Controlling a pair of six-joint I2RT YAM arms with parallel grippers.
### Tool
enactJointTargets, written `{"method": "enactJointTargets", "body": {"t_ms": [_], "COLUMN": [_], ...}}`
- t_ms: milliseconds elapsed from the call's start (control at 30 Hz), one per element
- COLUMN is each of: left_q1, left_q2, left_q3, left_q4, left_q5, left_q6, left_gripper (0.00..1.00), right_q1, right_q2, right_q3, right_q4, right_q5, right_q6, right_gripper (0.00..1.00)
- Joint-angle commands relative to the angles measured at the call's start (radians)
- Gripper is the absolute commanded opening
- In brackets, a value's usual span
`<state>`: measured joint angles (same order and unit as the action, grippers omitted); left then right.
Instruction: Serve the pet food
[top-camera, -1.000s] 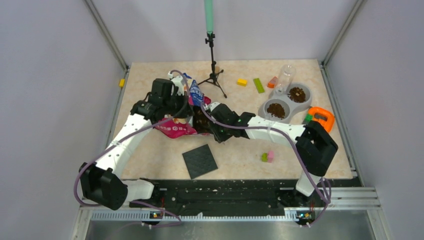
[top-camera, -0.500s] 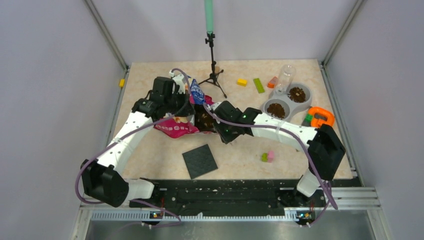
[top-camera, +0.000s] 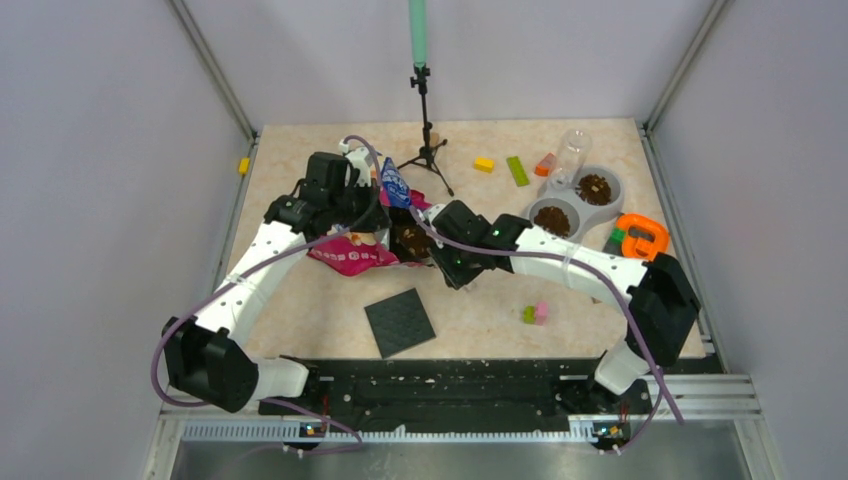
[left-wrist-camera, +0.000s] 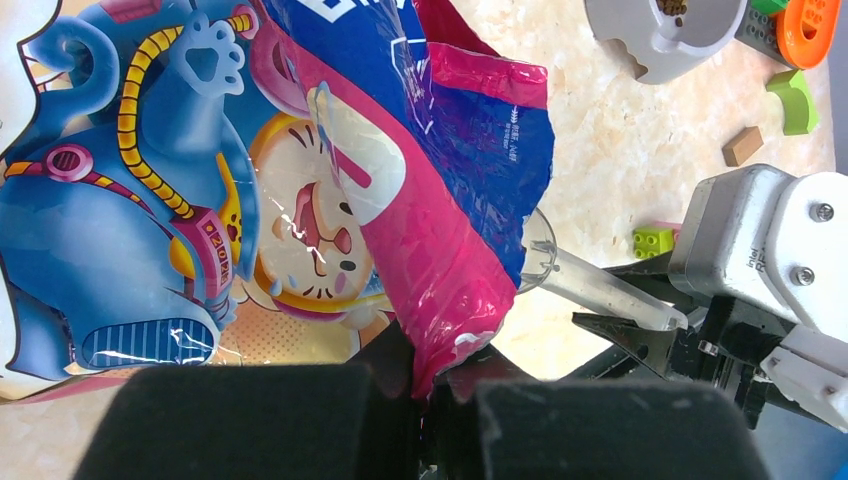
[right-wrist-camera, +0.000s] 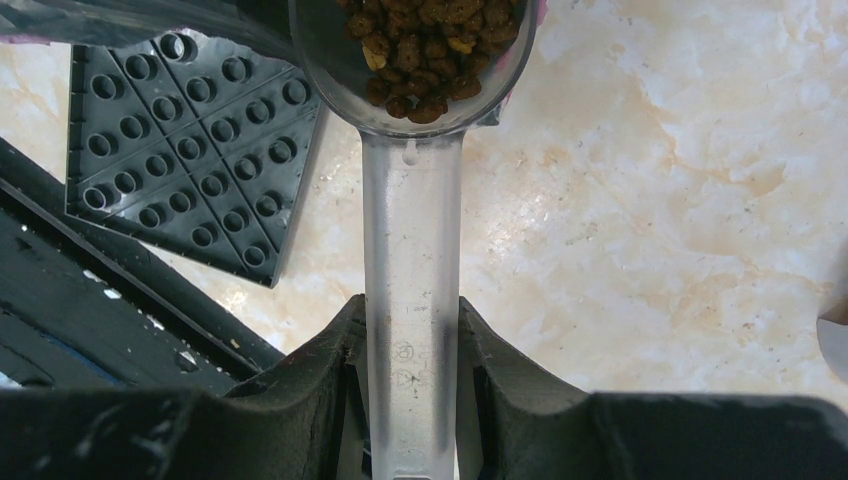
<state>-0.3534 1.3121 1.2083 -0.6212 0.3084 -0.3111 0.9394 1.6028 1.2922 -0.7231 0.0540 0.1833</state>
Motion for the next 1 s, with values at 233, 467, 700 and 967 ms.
{"method": "enactJointTargets", "body": {"t_ms": [233,467,700,967], "left_q1": [-0.002,-0.002,-0.002,-0.002], "left_q2": [-0.009,0.004,0.007,0.015], "left_q3": [0.068,0.072,0.063,0.054], "left_q4": [0.076,0.081,0.085,0.099], "left_q5": [0.055,0.065,0.056,0.032], "left_q6": [0.001,-0.010,-0.019,-0.039], "left_gripper": [0.00,0.00,0.00,0.00], "right_q1": [0.013,0.021,0.027,0.042], "right_q2": [-0.118,-0.161,-0.214,-0.269], "right_q3": [0.059,0.063,0.046,0.013], "right_q4": [-0.019,-0.044,-0.053,-0.069], "right_q5": [0.040,0.029,0.037,0.049], "right_q6": [-0.007,-0.032,-0.030,-0.009], "right_gripper": [0.00,0.00,0.00,0.00]}}
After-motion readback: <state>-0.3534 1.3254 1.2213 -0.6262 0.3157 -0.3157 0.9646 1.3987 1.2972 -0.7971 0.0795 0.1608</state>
